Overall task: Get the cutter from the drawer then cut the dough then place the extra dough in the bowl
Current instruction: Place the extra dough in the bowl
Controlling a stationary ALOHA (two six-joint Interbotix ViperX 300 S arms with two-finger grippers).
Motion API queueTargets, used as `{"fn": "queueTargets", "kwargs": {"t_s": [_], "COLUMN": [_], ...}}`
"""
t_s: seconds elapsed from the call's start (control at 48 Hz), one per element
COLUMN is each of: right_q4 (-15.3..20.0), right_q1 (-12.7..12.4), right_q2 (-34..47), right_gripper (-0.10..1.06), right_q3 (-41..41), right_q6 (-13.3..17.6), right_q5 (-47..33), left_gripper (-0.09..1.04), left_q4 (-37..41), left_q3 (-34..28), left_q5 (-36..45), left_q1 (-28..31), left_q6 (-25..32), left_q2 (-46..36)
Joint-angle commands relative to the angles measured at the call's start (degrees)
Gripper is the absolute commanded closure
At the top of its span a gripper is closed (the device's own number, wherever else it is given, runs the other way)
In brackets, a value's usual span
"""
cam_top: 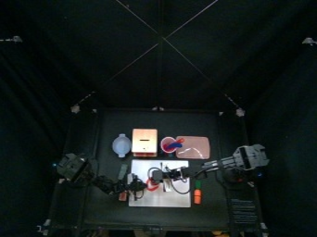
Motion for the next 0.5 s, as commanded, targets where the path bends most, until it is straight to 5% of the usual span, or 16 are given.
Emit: {"fn": "queueTargets", "kwargs": {"t_s": [0.021,0.5], "right_q4": [-0.9,-1.1], "right_q1": [-0.4,-0.2], "right_q2": [-4.7,-2.6], "right_gripper": [0.55,0.54], "right_q3": [5.0,15.0], "right_q6": [-0.1,0.2], "right_q5": [-0.4,-4.2], "left_gripper": [0.41,0.41], "left_q4": [-0.1,0.8], "left_q3": [-0.9,-1.8], "left_q5": [0.1,0.1], "left_q1": [0.4,4.3], "left_q6": [0.2,0.4], "left_q2": [-0.7,-7.1]}}
